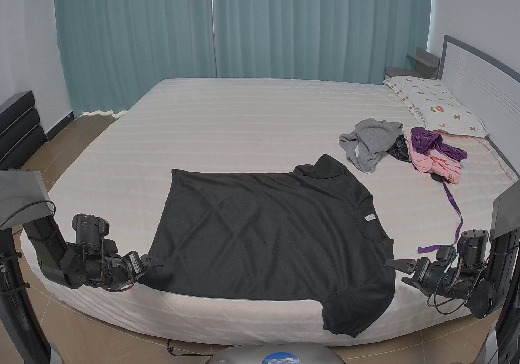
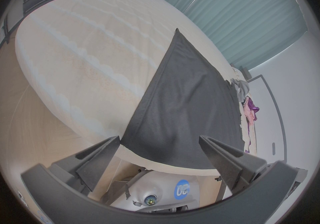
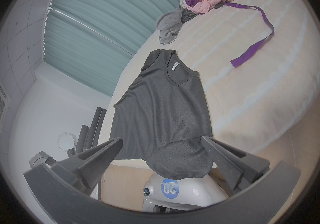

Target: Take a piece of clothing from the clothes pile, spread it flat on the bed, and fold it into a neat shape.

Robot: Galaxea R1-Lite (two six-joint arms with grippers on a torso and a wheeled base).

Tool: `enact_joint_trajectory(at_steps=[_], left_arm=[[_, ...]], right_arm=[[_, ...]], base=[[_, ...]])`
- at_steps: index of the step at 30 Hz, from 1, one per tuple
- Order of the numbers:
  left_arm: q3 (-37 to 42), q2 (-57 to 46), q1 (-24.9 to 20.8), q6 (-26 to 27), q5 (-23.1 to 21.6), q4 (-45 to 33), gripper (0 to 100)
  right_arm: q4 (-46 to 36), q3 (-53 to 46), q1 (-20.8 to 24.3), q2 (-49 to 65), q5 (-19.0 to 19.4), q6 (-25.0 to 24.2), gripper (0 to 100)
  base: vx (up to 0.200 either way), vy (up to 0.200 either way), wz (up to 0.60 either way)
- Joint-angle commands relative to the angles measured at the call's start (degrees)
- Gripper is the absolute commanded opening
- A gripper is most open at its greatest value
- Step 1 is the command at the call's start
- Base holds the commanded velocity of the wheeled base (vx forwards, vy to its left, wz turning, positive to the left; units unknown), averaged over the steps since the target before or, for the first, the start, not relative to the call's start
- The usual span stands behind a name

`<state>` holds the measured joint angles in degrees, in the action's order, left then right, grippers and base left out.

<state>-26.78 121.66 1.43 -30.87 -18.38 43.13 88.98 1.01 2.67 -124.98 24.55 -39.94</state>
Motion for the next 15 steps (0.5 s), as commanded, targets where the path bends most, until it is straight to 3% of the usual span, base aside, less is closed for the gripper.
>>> enact_joint_trajectory(at_steps=[1, 5, 15], left_arm=[[-0.7, 3.0, -0.1, 1.0, 1.1, -0.1, 100], [-1.0, 4.3, -0.2, 3.3, 3.3, 0.1, 100], [-4.3, 5.5, -1.6, 2.7, 4.2, -0.4, 100]], right_arm=[[0.9, -1.0, 0.1, -0.3, 0.0, 0.0, 100], [0.9, -1.0, 0.2, -0.3, -0.5, 0.0, 100], [0.9, -1.0, 0.1, 0.1, -0.6, -0.1, 100]], base=[[0.000, 0.000, 0.00], [0.000, 0.000, 0.00], [0.000, 0.000, 0.00]])
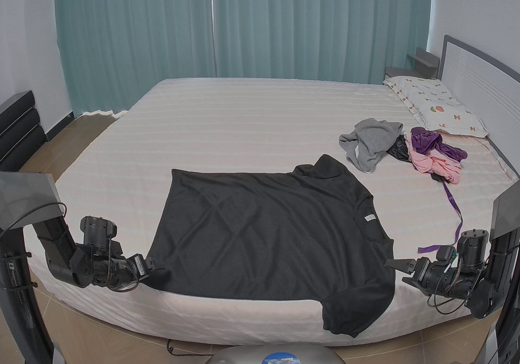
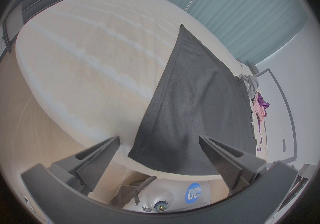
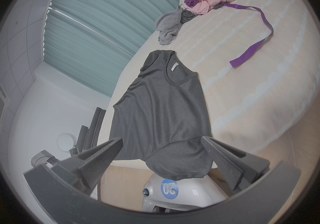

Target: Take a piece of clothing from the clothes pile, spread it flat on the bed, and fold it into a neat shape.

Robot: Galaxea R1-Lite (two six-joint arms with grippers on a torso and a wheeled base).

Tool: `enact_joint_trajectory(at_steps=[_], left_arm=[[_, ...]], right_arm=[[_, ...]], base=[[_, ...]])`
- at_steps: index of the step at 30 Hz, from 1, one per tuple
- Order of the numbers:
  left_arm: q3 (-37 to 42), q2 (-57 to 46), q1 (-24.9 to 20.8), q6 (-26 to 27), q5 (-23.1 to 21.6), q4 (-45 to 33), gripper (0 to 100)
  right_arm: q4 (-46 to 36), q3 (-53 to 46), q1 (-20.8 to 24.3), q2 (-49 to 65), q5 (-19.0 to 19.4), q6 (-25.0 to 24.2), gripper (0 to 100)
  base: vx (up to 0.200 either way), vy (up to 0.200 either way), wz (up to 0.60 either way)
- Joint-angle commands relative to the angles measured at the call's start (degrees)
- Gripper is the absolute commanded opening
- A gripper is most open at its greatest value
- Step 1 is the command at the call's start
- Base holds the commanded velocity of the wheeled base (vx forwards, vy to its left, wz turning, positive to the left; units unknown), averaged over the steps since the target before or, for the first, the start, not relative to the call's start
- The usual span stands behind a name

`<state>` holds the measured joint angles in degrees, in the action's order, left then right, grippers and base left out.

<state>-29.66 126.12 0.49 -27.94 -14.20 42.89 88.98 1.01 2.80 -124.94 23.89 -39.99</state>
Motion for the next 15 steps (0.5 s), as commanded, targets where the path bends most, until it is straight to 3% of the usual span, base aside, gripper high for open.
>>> enact_joint_trajectory(at_steps=[1, 3, 4, 15], left_arm=[[-1.5, 1.0, -0.8, -0.4, 0.1, -0.3, 100], [-1.4, 1.0, -1.1, -0.4, 0.1, -0.3, 100], [-1.3, 1.0, -1.1, -0.4, 0.1, -0.3, 0], [1.0, -0.4, 1.4, -0.2, 3.7, -0.2, 0]], right_arm=[[0.9, -1.0, 0.0, 0.0, 0.0, 0.0, 100], [0.9, -1.0, -0.2, 0.0, 0.0, 0.0, 100], [0.9, -1.0, -0.3, 0.0, 0.0, 0.0, 100], [0.9, -1.0, -0.4, -0.1, 0.0, 0.2, 100]], base=[[0.000, 0.000, 0.00], [0.000, 0.000, 0.00], [0.000, 0.000, 0.00], [0.000, 0.000, 0.00]])
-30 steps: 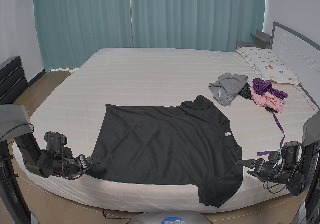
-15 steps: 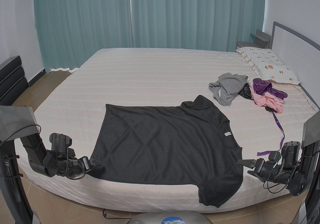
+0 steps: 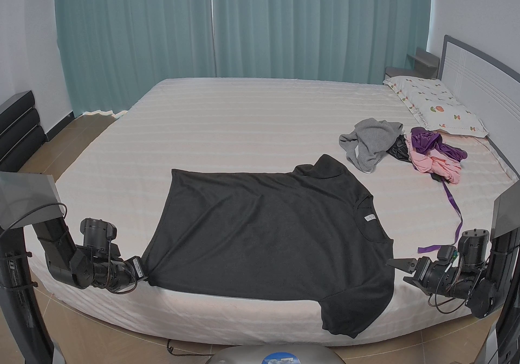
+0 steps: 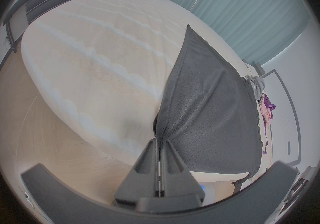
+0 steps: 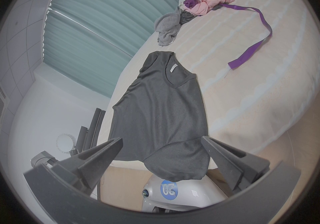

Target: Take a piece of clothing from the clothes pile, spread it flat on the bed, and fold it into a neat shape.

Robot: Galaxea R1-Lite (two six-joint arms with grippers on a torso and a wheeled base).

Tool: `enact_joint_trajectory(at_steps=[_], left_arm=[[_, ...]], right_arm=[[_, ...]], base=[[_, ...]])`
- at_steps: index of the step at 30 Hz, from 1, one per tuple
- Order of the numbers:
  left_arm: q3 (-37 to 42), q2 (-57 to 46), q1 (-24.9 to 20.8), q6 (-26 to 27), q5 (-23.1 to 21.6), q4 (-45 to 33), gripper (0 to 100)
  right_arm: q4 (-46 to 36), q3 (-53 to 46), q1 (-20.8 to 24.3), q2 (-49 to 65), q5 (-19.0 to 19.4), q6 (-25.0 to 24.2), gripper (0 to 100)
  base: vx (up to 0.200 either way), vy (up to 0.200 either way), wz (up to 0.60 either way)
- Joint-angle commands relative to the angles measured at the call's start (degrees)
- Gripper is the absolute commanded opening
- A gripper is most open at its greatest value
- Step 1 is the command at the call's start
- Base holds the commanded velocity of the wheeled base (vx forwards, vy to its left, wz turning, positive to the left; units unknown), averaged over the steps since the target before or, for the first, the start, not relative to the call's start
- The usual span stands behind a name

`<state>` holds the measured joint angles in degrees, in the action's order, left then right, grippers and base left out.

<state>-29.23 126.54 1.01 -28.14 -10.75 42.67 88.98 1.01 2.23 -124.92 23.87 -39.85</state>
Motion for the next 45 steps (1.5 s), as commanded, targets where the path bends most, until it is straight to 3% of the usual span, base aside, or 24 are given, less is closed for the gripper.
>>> enact_joint_trajectory(at_steps=[1, 10, 19, 27, 34, 35, 45], left_arm=[[0.7, -1.3, 1.6, 0.0, 0.3, 0.0, 0], [1.5, -1.4, 1.3, -0.3, 0.0, 0.3, 0], [2.1, -1.1, 1.2, -4.0, -0.4, 0.4, 0], [2.3, -0.9, 0.8, -4.4, -0.5, 0.5, 0], [2.3, -0.9, 0.8, -4.4, -0.5, 0.5, 0], [2.3, -0.9, 0.8, -4.4, -0.5, 0.5, 0], [2.3, -0.9, 0.7, -4.4, -0.5, 0.5, 0]], right_arm=[[0.9, -1.0, 0.5, -0.3, 0.0, 0.2, 100], [0.8, 0.8, 0.7, -2.9, -1.2, 0.3, 100], [0.7, 8.4, 4.0, -10.0, -7.2, 1.0, 100], [-10.9, 17.6, 5.6, -10.7, -13.4, 0.9, 100], [-12.2, 19.3, 5.7, -10.3, -14.7, 0.7, 100], [-12.2, 19.3, 5.7, -10.3, -14.7, 0.7, 0], [-16.6, 27.7, 5.2, -9.4, -22.6, 0.8, 0]], base=[[0.000, 0.000, 0.00], [0.000, 0.000, 0.00], [0.000, 0.000, 0.00], [0.000, 0.000, 0.00], [0.000, 0.000, 0.00], [0.000, 0.000, 0.00], [0.000, 0.000, 0.00]])
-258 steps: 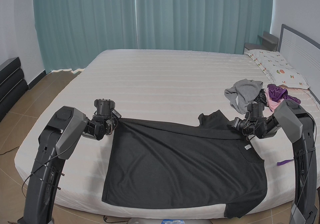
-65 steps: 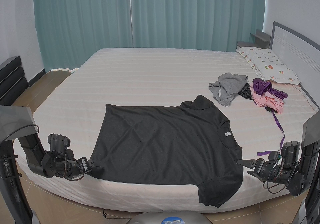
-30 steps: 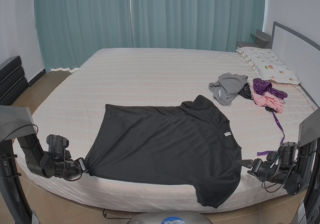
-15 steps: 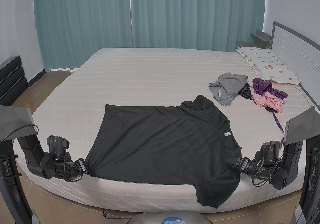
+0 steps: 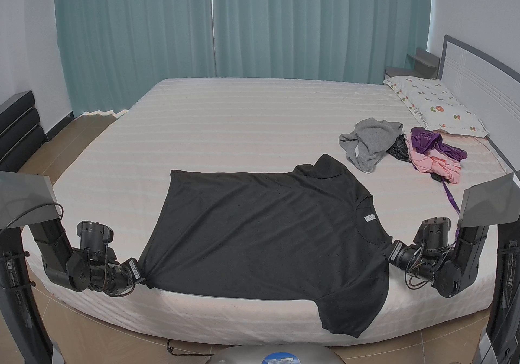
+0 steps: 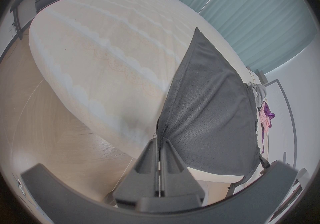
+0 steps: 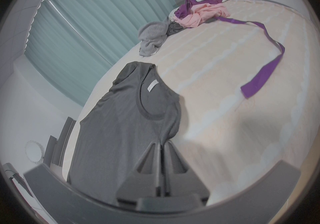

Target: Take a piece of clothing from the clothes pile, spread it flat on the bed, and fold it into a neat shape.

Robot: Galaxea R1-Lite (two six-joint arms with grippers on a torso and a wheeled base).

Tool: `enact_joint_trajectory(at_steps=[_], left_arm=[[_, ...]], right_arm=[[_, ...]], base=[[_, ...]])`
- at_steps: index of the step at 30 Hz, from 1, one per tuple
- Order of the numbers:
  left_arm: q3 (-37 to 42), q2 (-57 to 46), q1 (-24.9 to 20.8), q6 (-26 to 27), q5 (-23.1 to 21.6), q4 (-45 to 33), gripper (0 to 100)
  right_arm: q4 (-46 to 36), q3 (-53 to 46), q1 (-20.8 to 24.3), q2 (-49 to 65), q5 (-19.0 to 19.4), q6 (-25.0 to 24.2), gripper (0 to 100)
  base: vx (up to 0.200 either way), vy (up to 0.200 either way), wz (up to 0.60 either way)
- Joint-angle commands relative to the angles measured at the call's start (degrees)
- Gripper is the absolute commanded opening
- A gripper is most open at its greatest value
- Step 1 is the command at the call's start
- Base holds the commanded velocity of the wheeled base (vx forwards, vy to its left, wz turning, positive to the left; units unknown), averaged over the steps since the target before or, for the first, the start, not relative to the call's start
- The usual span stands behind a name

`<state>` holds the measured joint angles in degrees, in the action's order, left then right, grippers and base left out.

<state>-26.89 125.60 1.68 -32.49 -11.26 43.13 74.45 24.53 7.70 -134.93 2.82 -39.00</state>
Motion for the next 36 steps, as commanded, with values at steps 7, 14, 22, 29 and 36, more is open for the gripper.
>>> enact_joint_trajectory(at_steps=[7, 14, 22, 29, 36], left_arm=[[0.0, 0.1, 0.0, -0.1, 0.0, 0.0, 0], [0.0, 0.1, 0.0, -0.1, 0.0, 0.0, 0], [0.1, 0.1, 0.0, -0.1, 0.0, 0.0, 0], [0.2, 0.0, 0.0, -0.1, 0.0, 0.0, 0], [0.2, 0.0, 0.0, -0.1, 0.0, 0.0, 0]], right_arm=[[-2.1, 7.0, 0.1, 1.2, -1.9, -0.2, 0], [-1.2, 8.9, 0.1, 0.6, -3.7, -0.5, 0], [-0.7, 9.1, 1.1, -0.7, -4.3, -2.8, 100], [-1.1, 2.8, -0.1, 6.3, -1.6, -2.1, 100], [-0.8, -6.7, -1.6, 10.9, 7.2, -0.8, 100]], base=[[0.000, 0.000, 0.00], [0.000, 0.000, 0.00], [0.000, 0.000, 0.00], [0.000, 0.000, 0.00], [0.000, 0.000, 0.00]])
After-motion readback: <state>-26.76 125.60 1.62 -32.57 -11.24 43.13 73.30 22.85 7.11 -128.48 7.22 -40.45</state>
